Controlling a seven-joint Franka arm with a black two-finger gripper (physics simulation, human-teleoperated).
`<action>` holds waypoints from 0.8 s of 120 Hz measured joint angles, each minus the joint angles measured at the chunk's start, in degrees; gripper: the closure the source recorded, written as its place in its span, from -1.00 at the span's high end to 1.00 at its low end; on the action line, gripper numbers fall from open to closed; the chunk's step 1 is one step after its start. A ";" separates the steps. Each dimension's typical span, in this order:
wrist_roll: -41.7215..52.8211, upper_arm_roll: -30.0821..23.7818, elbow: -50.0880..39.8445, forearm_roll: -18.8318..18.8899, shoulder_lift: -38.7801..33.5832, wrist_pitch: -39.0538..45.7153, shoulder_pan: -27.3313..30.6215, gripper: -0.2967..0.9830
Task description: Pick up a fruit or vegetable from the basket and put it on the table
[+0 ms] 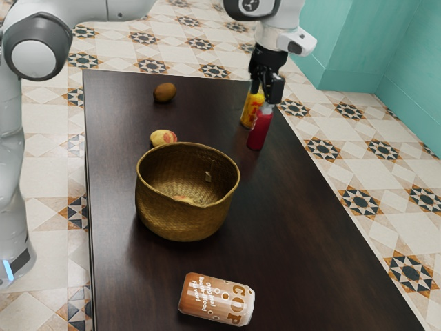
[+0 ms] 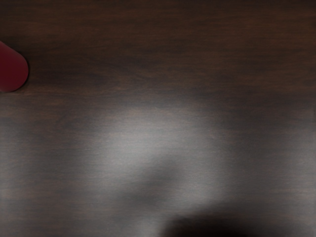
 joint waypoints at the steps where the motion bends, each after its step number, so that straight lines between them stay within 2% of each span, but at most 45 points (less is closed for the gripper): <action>1: -0.06 0.02 0.08 0.02 0.02 -0.03 -0.12 0.54; 25: -1.24 -0.01 0.53 -0.12 0.08 -0.52 -2.01 0.54; 42: -2.04 -3.12 0.56 -0.33 -1.07 -0.91 -0.84 0.54; 74: -3.32 -3.23 0.56 -0.10 -2.34 -2.33 -5.68 0.54; 80: -3.55 -3.34 -2.76 0.19 -5.74 -2.54 -6.08 0.54; 96: -4.04 -3.42 -24.51 0.40 -20.74 1.37 -2.41 0.54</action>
